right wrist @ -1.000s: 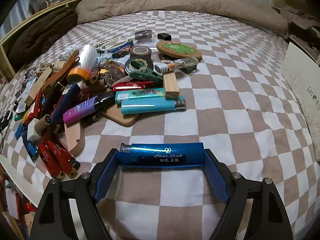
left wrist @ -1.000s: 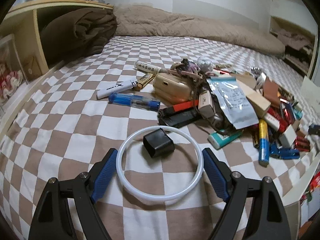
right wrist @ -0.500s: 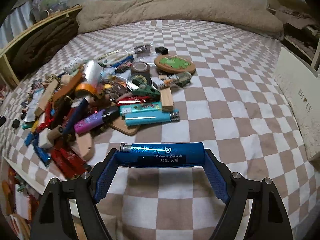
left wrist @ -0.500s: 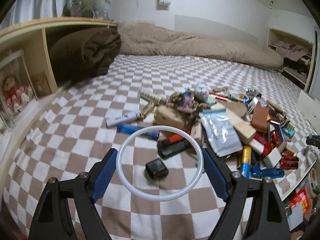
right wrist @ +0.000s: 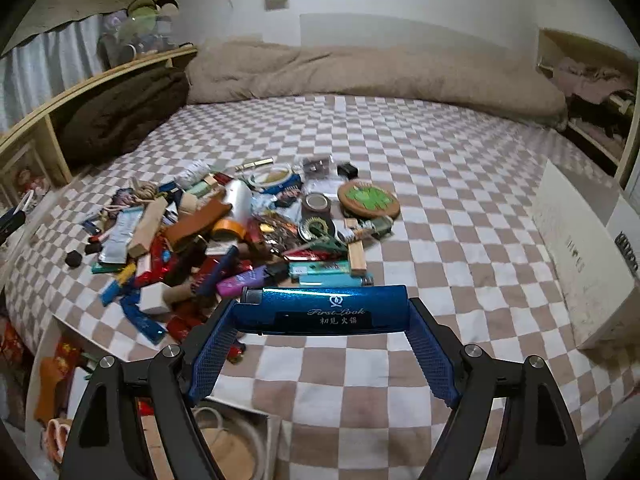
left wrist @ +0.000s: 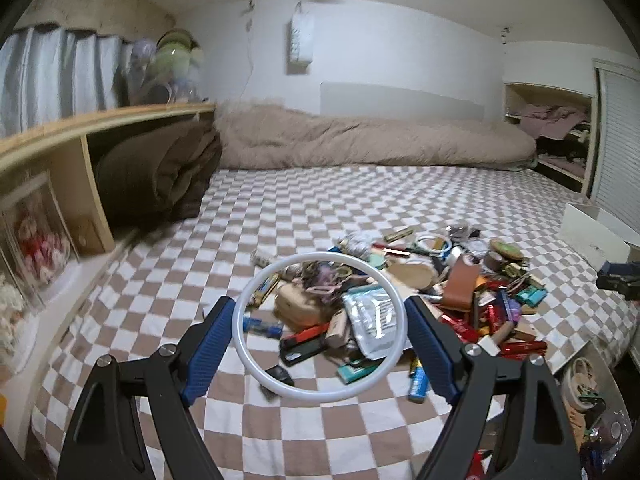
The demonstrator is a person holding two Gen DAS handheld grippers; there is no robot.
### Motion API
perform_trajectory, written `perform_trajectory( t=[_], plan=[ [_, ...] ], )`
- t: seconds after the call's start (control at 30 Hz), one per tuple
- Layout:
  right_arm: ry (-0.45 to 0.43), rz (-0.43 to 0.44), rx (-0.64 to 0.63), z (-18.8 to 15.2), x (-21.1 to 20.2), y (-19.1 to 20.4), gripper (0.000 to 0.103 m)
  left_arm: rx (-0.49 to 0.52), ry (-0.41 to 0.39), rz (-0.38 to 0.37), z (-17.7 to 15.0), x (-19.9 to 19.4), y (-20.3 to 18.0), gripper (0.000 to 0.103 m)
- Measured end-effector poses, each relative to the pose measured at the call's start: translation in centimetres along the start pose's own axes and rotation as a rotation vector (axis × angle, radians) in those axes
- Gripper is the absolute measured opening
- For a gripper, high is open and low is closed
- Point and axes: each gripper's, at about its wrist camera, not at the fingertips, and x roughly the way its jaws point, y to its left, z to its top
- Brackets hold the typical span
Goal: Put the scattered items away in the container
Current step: 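Carry the white ring toward the white box while the right tool drops the blue lighter in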
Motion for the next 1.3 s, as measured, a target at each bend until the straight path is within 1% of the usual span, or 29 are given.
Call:
perform_trajectory(
  t=[0.07,0.2,0.5,0.73,0.93,1.1,1.3],
  plan=[
    [-0.014,0.005,-0.007,0.2,-0.9,0.3,0.083,0.009,-0.004,0.007,0.3,-0.7,-0.6,0.085],
    [-0.047,0.017,-0.029,0.5,-2.8,1.1,0.083,0.020,-0.029,-0.013,0.8,-2.3,-1.8,0.085],
    [-0.072,0.069,-0.068,0.2,-5.3,2.9,0.083,0.065,-0.081,-0.082,1.6,-4.9,-4.8,0.085],
    [-0.074,0.119,-0.092,-0.6,-6.6,4.3,0.083,0.085,-0.082,-0.143,1.2,-6.1,-6.9,0.085],
    [-0.038,0.149,-0.095,-1.7,-6.5,5.2,0.083,0.086,-0.054,-0.195,0.1,-6.4,-8.1,0.085],
    [0.021,0.179,-0.116,-3.2,-5.8,6.2,0.083,0.088,-0.028,-0.213,-0.9,-6.6,-8.9,0.085],
    [0.082,0.203,-0.145,-4.9,-4.9,7.4,0.083,0.078,0.005,-0.213,-2.1,-6.2,-9.5,0.085]
  ],
)
